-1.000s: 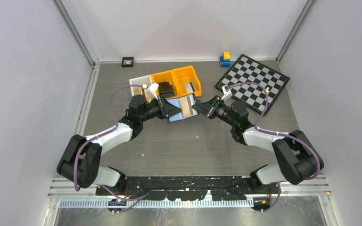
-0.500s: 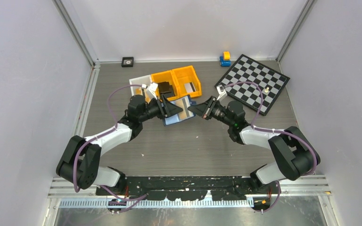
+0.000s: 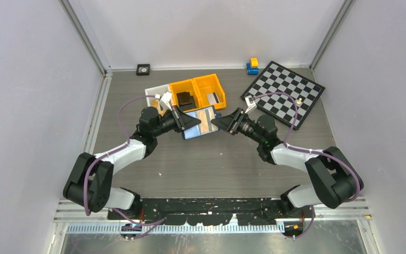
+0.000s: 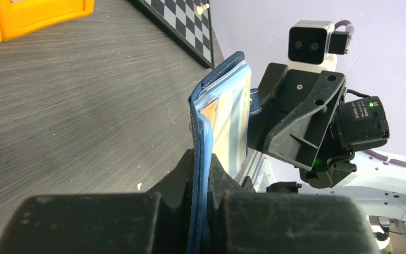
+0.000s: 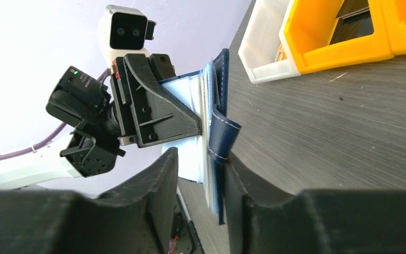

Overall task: Take the credit cards out of the card holder
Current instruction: Remove the credit card from the card holder.

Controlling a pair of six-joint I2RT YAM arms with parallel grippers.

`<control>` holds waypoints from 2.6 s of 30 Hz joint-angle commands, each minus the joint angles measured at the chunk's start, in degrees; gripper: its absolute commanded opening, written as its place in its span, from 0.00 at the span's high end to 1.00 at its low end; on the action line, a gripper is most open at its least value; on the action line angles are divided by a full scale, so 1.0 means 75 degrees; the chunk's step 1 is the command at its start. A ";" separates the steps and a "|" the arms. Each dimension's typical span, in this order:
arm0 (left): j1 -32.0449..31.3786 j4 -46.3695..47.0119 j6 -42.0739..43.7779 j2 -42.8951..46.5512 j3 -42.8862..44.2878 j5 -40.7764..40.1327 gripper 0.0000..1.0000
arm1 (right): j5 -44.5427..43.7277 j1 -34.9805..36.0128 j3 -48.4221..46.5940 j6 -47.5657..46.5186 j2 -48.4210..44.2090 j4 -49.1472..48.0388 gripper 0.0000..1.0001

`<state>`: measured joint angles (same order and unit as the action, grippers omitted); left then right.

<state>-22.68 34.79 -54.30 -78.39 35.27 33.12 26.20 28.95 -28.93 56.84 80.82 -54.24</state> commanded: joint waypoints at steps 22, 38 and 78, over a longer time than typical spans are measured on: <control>0.0223 -0.0276 0.0139 -0.0066 0.0104 -0.0117 1.00 | 0.0925 0.0112 -0.0104 0.0764 0.0244 -0.2246 0.95; 0.0223 -0.0655 0.0215 -0.0063 0.0201 -0.0147 0.69 | -0.1885 0.0107 -0.0206 -0.1354 -0.1857 0.2635 1.00; -0.0058 -0.0423 0.0091 -0.0425 0.0295 -0.0120 1.00 | -0.4023 0.1759 -0.1283 -0.2824 -0.1652 0.4780 0.61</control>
<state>-22.92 28.84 -53.56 -84.03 36.53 32.16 -1.72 41.93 -36.45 34.85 69.97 -17.02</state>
